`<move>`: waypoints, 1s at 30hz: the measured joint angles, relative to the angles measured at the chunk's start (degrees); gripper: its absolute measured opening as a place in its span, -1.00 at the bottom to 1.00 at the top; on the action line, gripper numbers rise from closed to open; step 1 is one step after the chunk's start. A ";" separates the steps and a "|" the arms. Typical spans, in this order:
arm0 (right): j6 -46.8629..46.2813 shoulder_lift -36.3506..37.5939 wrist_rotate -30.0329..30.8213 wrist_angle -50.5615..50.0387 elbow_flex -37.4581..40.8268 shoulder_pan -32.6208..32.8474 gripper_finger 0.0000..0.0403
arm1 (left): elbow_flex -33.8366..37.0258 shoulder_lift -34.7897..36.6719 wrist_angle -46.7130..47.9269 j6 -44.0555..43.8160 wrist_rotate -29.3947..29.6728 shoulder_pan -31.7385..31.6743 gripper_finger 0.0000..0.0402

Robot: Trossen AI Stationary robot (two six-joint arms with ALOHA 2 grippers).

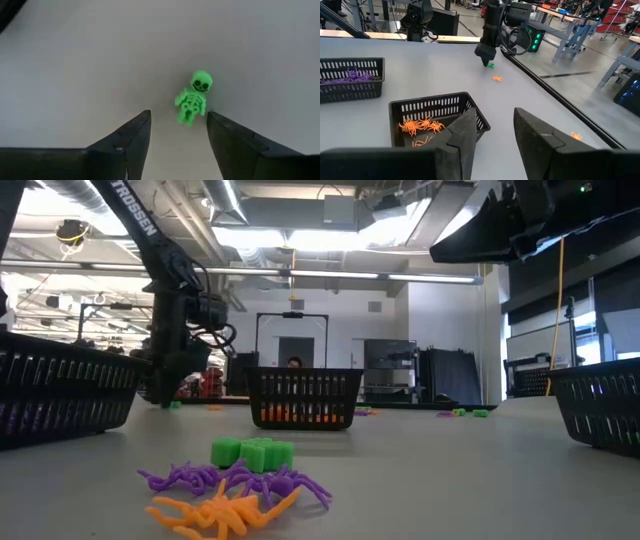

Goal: Sort Halloween decoration
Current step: Put the green skeleton toy into the bottom right black bin

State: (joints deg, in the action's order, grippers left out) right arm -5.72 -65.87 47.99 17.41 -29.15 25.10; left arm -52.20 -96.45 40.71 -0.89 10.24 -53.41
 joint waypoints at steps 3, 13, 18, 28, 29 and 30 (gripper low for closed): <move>0.00 0.00 0.50 0.00 0.00 0.00 -0.36 | 0.38 0.08 -1.79 -0.23 -0.76 0.26 -0.04; 0.00 0.00 0.92 0.48 -0.02 0.00 -0.36 | 0.39 0.01 -3.64 -1.59 -2.06 0.70 -0.15; 0.00 -0.01 0.92 1.21 -0.02 0.00 -0.36 | 0.39 -0.01 -2.44 -2.15 -2.48 0.70 -0.32; -0.35 -0.02 -0.02 2.05 -0.02 0.00 -0.36 | -3.46 1.89 -0.46 0.14 -1.82 1.70 -0.89; -0.35 -0.02 -0.02 2.03 -0.02 0.00 -0.36 | -3.80 2.45 0.10 0.14 -2.06 2.11 -0.93; -0.35 0.00 -0.04 2.03 -0.02 0.00 -0.36 | -4.13 3.14 0.74 0.10 -2.08 2.51 -0.95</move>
State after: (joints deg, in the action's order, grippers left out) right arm -6.07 -65.87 47.94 19.44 -29.17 25.10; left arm -56.33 -93.31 41.46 -0.80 8.16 -50.90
